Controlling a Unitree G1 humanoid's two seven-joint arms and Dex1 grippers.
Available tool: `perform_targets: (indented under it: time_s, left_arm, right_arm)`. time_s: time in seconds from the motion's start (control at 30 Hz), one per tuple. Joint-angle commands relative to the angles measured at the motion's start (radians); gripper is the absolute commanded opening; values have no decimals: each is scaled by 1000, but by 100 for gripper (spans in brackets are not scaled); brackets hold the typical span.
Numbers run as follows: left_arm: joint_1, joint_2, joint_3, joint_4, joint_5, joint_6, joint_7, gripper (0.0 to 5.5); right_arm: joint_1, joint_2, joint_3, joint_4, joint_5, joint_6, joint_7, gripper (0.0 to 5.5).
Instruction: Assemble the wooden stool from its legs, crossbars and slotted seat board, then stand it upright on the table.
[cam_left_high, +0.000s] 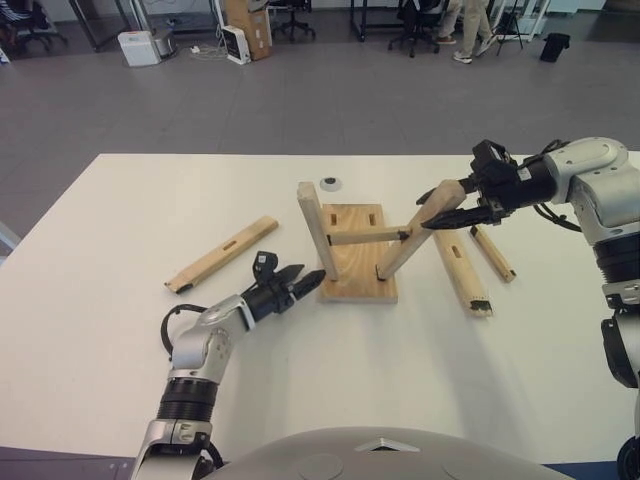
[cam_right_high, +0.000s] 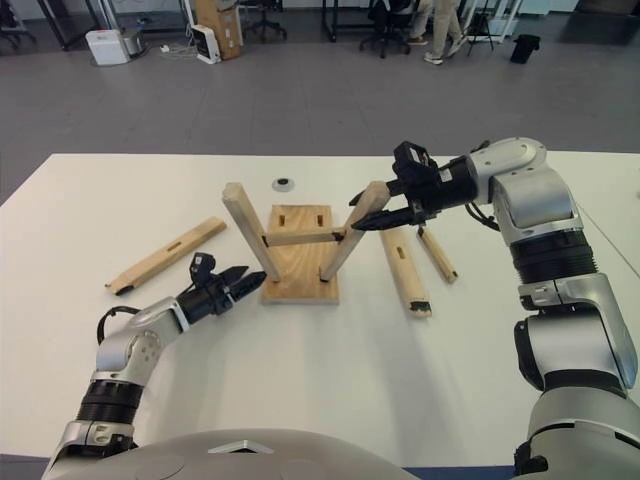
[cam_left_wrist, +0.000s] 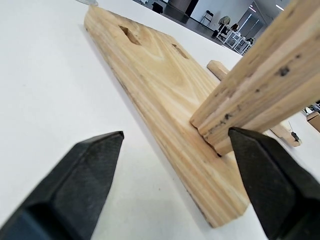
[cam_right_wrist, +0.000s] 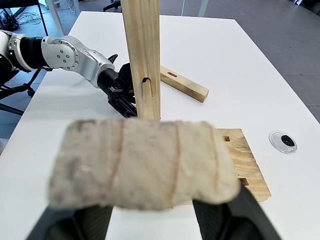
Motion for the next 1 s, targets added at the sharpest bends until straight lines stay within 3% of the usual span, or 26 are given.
perform_targets:
  time_s: [0.03, 0.3, 0.57, 0.63, 0.77, 1.0]
  left_arm:
    - [-25, -24, -31, -12, -4, 16, -18, 388]
    - [-60, 0, -16, -24, -6, 32, -19, 388]
    - [-70, 10, -13, -35, -11, 49, -30, 388]
    - [-84, 0, 20, -21, -35, 54, -19, 388]
    - [-114, -4, 57, -3, -44, 63, -18, 388]
    - [-96, -30, 102, -12, -96, 100, 1, 388]
  right_arm:
    - [150, 58, 139, 18, -139, -21, -42, 207]
    - [161, 52, 175, -80, -120, 55, -40, 207]
    - [207, -5, 117, -154, -89, 147, -154, 207]
    - [202, -19, 85, -179, -58, 176, -157, 259]
    - [214, -32, -34, -226, -25, 165, -230, 339]
    - [526, -16, -406, -563, 182, 306, -466, 339]
